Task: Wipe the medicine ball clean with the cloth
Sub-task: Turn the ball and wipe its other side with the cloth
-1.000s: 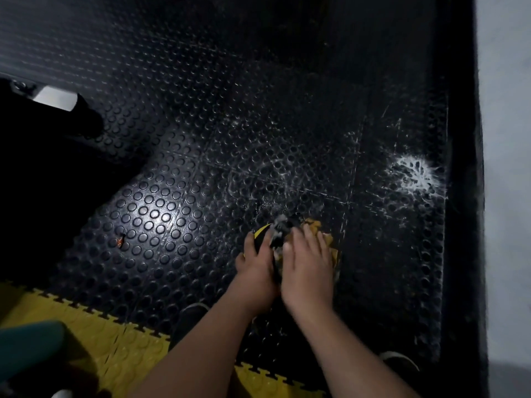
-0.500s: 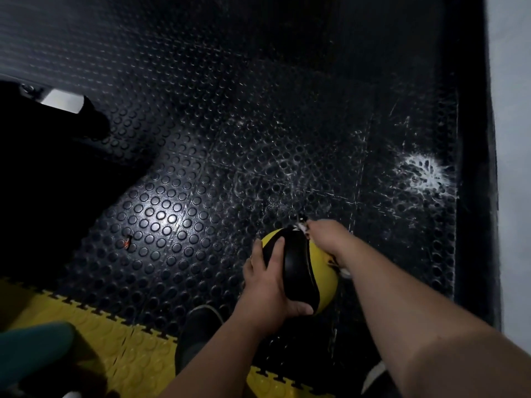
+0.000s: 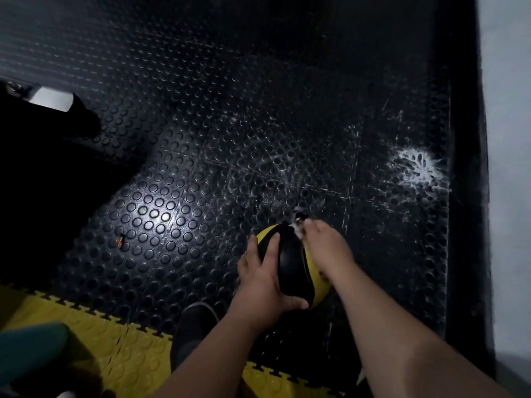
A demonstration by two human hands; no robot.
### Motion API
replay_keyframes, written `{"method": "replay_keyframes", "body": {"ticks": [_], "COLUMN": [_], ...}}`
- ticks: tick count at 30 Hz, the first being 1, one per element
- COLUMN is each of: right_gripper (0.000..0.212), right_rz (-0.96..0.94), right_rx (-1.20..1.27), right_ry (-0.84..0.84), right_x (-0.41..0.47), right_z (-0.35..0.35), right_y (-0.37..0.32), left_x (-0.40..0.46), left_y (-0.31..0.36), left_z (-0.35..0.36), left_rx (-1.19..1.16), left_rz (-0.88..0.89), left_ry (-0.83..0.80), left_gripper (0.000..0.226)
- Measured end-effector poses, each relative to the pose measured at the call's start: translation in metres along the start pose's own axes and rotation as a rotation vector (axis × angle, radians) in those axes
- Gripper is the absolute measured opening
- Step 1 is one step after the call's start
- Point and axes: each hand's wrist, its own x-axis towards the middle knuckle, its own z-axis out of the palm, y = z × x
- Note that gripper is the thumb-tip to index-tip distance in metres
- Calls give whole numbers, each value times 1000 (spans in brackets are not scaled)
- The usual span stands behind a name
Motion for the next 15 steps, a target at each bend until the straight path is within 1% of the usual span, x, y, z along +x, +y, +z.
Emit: {"method": "replay_keyframes", "body": {"ticks": [1,2,3,4,8,9,10,11,13,14,15], "right_gripper": [48,50,52,51,47,48,48,48,49,51,52], "right_rz": [140,231,250,194,-187,-236,-228,-157,58,125,134], "right_rx": [104,172,170,119,-171,-192,-162,-104,22,36,8], "right_ry": [-67,-128,-153,-136,74,91,72,36,-52,-95,-107], "right_x": [10,17,20,18,-17,-23,-21,-13,9,16,20], "right_z": [-9,-15,-15,-10,17,18,15,9,-5,-12,-14], "right_y": [3,4,4,-1,-23,-23,-19,-13,-1,0,-1], "left_x": [0,1,1,3,6,6,5,4,4,4,4], "left_y": [1,1,1,-1,-10,-11,-11,-9,-5,-4,-4], "left_z": [-1,-1,-2,-3,-4,-4,-3,-2,-1,-1,-1], "left_rx": [-10,-18,-19,-17,-28,-27,-28,-27,-28,-31,-34], "left_rz": [-7,-8,-7,-6,-6,3,8,11,4,-2,-3], "left_ry": [0,3,5,12,20,23,28,31,26,23,23], "left_gripper": [140,140,140,141,142,143,143,142,141,140,141]}}
